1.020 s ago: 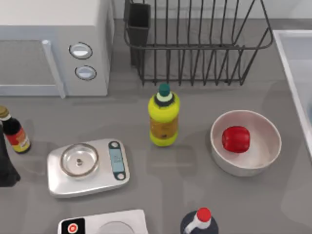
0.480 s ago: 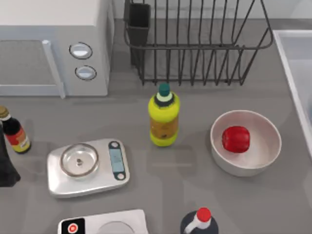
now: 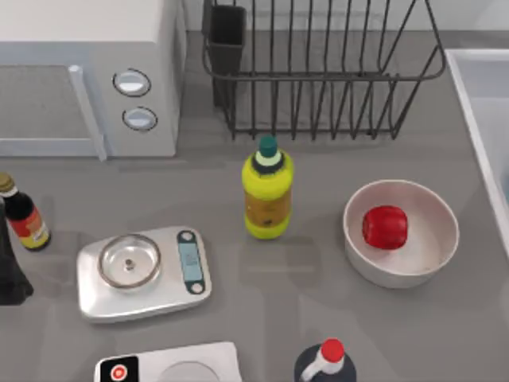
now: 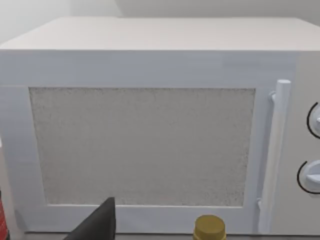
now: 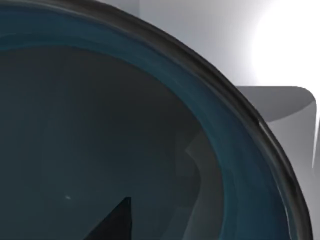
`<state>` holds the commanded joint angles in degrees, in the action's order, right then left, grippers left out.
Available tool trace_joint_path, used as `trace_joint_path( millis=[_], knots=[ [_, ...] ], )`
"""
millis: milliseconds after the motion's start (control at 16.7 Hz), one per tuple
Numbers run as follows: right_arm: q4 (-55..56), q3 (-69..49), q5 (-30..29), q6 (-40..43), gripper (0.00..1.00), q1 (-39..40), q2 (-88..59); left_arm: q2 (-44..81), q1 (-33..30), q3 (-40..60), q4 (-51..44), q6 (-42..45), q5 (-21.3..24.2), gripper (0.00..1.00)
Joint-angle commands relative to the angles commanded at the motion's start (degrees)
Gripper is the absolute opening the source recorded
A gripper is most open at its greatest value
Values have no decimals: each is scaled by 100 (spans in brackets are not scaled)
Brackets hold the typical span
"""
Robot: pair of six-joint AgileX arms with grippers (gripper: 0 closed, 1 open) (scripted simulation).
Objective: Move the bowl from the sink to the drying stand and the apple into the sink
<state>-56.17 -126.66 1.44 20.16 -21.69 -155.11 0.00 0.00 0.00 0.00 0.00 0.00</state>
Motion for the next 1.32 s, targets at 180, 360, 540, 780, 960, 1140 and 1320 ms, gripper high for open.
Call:
trace_joint_path(
  millis=[180, 360, 540, 780, 960, 1140, 1320],
  knots=[
    [0, 0, 0, 0, 55, 0, 0, 0, 0, 0, 0, 0, 0, 100],
    [0, 0, 0, 0, 32, 0, 0, 0, 0, 0, 0, 0, 0, 100],
    [0, 0, 0, 0, 10, 0, 0, 0, 0, 0, 0, 0, 0, 100],
    [0, 0, 0, 0, 0, 0, 0, 0, 0, 0, 0, 0, 0, 100],
    [0, 0, 0, 0, 0, 0, 0, 0, 0, 0, 0, 0, 0, 100],
    [1, 14, 5, -7, 0, 19, 37, 0, 0, 0, 0, 0, 0, 100],
    [-173, 185, 17, 122, 0, -122, 216, 0, 0, 0, 0, 0, 0, 100]
  ],
)
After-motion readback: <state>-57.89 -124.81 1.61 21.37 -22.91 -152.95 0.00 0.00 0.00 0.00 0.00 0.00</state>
